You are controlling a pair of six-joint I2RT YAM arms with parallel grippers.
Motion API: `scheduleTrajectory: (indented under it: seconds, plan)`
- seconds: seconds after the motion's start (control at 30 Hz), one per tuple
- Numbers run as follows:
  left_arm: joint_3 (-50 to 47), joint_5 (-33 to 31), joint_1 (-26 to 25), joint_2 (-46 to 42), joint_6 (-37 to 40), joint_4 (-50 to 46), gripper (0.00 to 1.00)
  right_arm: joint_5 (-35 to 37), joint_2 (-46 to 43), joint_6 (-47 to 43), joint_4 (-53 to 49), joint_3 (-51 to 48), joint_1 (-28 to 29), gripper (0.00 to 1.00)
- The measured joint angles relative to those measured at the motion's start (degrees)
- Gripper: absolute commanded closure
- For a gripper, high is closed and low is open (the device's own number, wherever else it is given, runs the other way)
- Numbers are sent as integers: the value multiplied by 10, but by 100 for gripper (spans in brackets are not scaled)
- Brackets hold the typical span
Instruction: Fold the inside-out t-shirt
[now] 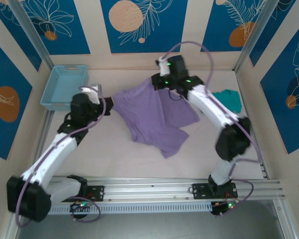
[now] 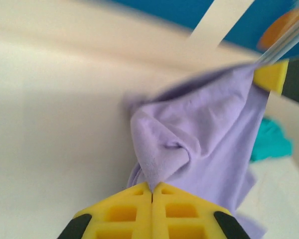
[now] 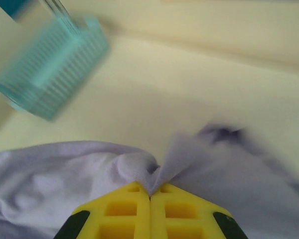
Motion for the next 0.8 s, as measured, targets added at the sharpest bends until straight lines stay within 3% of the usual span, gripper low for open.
scheduleTrajectory:
  seconds: [0.1, 0.2, 0.37, 0.43, 0.6, 0.8]
  plan:
    - [7, 17, -28, -74, 32, 10, 100, -3, -157, 7, 63, -130, -23, 88]
    - [-21, 57, -84, -103, 53, 19, 100, 10, -258, 19, 106, -266, -33, 84]
    - [-105, 102, -185, -38, 80, -4, 98, 54, -279, 56, 104, -455, -29, 72]
    - [-134, 122, -220, 6, 83, -27, 89, 76, -279, 69, 78, -513, -23, 66]
    - [-141, 154, -254, 43, 96, -66, 67, 111, -280, 81, 58, -536, 26, 52]
    - [-129, 71, -233, 7, 76, -90, 61, 119, -219, 61, 81, -474, 106, 46]
